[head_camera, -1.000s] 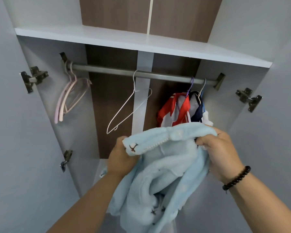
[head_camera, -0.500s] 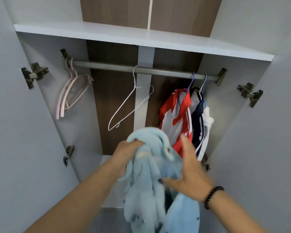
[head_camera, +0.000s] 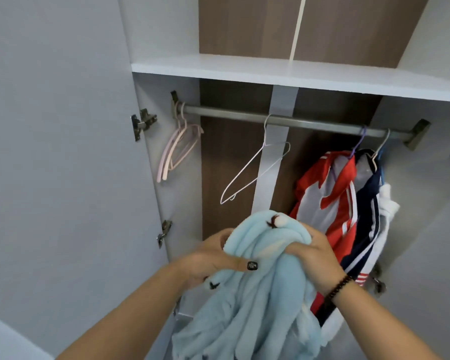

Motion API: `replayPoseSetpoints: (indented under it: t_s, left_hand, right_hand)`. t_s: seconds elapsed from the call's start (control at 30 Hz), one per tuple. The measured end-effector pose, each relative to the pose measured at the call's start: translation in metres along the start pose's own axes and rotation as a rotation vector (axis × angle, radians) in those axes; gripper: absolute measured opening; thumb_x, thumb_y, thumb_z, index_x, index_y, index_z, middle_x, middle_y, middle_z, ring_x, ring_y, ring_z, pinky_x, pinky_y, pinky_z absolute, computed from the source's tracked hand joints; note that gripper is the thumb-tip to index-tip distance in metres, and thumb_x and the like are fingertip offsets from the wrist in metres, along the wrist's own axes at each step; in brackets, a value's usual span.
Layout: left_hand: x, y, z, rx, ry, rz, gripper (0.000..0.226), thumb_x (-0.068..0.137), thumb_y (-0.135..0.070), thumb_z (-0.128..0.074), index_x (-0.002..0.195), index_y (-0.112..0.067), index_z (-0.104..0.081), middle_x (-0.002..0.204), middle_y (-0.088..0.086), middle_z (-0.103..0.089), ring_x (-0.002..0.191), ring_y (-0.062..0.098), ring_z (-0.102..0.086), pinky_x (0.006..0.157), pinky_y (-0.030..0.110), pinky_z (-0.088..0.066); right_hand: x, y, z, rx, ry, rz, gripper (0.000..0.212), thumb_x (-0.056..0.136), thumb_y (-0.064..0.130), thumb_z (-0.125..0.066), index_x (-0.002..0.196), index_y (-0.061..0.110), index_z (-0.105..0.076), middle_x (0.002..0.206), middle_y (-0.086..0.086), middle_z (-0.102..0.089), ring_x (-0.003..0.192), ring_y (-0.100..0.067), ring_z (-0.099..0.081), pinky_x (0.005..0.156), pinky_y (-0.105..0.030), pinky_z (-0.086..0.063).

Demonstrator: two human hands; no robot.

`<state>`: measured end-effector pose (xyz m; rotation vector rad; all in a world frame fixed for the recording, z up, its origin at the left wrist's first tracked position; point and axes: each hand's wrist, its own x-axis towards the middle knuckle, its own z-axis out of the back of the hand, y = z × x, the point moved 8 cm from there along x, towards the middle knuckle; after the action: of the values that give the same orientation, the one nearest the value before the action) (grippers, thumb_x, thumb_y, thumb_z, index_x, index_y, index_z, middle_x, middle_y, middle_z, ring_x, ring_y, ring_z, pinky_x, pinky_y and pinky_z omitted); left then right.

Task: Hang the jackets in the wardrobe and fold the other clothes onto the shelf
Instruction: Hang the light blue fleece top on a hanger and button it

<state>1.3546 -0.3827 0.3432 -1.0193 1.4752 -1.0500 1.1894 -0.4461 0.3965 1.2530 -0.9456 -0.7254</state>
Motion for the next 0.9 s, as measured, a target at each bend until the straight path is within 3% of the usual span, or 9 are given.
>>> replayPoseSetpoints:
  t_s: [0.13,0.23,0.33,0.43,0.63,0.73,0.8,0.83,0.9]
  left_hand:
    - [-0.014,0.049,0.005,-0.238,-0.064,-0.024,0.068,0.066,-0.022,-0.087,0.128,-0.011,-0.06,0.125,0.012,-0.066,0.117,0.032,-0.061,0.103,0.051,-0.045]
    - [-0.021,0.069,0.023,-0.264,-0.231,0.043,0.052,0.066,-0.033,-0.084,0.113,-0.012,-0.072,0.111,0.01,-0.073,0.102,0.025,-0.069,0.089,0.038,-0.055]
    - [-0.025,0.056,0.055,-0.251,-0.375,0.011,0.039,0.06,-0.038,-0.09,0.094,-0.021,-0.078,0.099,0.007,-0.076,0.09,0.021,-0.073,0.069,0.029,-0.058]
    - [-0.031,0.023,0.083,-0.309,-0.42,-0.063,0.05,0.057,-0.035,-0.089,0.101,-0.016,-0.076,0.101,0.012,-0.075,0.093,0.028,-0.072,0.075,0.036,-0.059]
    - [-0.043,-0.033,0.108,-0.527,-0.354,-0.073,0.055,0.056,-0.021,-0.085,0.106,-0.002,-0.071,0.1,0.024,-0.072,0.081,0.032,-0.072,0.064,0.036,-0.059]
    - [-0.046,-0.061,0.114,-0.348,-0.382,-0.181,0.086,0.051,-0.025,-0.092,0.129,-0.011,-0.06,0.12,0.018,-0.066,0.097,0.03,-0.07,0.079,0.04,-0.059]
    - [-0.052,-0.08,0.12,-0.086,-0.424,-0.293,0.123,0.044,-0.035,-0.096,0.149,-0.033,-0.032,0.138,-0.002,-0.054,0.114,0.02,-0.063,0.091,0.038,-0.056]
    - [-0.054,-0.089,0.12,0.052,-0.396,-0.35,0.128,0.043,-0.037,-0.097,0.149,-0.042,-0.025,0.138,-0.014,-0.051,0.118,0.01,-0.06,0.092,0.03,-0.054]
    - [-0.056,-0.101,0.112,0.314,-0.267,-0.433,0.107,0.047,-0.04,-0.094,0.139,-0.048,-0.041,0.129,-0.033,-0.051,0.116,-0.01,-0.054,0.09,0.01,-0.048]
  right_hand:
    - [0.007,0.006,-0.024,0.152,0.118,-0.056,0.043,0.065,0.005,-0.065,0.098,0.029,-0.076,0.101,-0.003,-0.074,0.094,-0.019,-0.07,0.072,-0.024,-0.054]
    - [0.012,0.012,-0.029,0.162,0.097,-0.074,0.048,0.062,-0.001,-0.07,0.1,0.028,-0.076,0.106,-0.002,-0.073,0.099,-0.02,-0.068,0.075,-0.026,-0.055]
    - [0.018,0.019,-0.033,-0.04,0.078,-0.063,0.042,0.074,0.004,-0.07,0.107,0.03,-0.07,0.112,0.007,-0.071,0.108,-0.013,-0.064,0.088,-0.032,-0.051]
    - [0.022,0.02,-0.036,-0.247,0.068,-0.081,0.034,0.071,0.032,-0.067,0.105,0.031,-0.07,0.106,0.012,-0.072,0.104,-0.01,-0.065,0.093,-0.038,-0.05]
    - [0.02,0.009,-0.042,-0.692,0.062,-0.006,0.006,0.084,0.039,-0.066,0.079,0.041,-0.065,0.081,0.022,-0.069,0.079,0.008,-0.06,0.065,-0.008,-0.041]
    - [0.018,-0.006,-0.037,-0.605,-0.035,-0.04,0.005,0.083,0.033,-0.069,0.079,0.035,-0.068,0.082,0.018,-0.071,0.08,0.003,-0.063,0.068,-0.012,-0.045]
    - [0.019,-0.014,-0.031,-0.546,-0.111,-0.064,0.006,0.083,0.032,-0.07,0.077,0.034,-0.07,0.083,0.015,-0.072,0.082,-0.003,-0.064,0.073,-0.023,-0.049]
    - [0.02,-0.016,-0.031,-0.534,-0.128,-0.068,0.006,0.082,0.033,-0.07,0.077,0.034,-0.07,0.082,0.015,-0.072,0.082,-0.003,-0.064,0.073,-0.026,-0.049]
    - [0.023,-0.016,-0.032,-0.549,-0.142,-0.052,0.006,0.081,0.036,-0.071,0.076,0.034,-0.069,0.079,0.018,-0.071,0.077,0.002,-0.063,0.07,-0.024,-0.048]
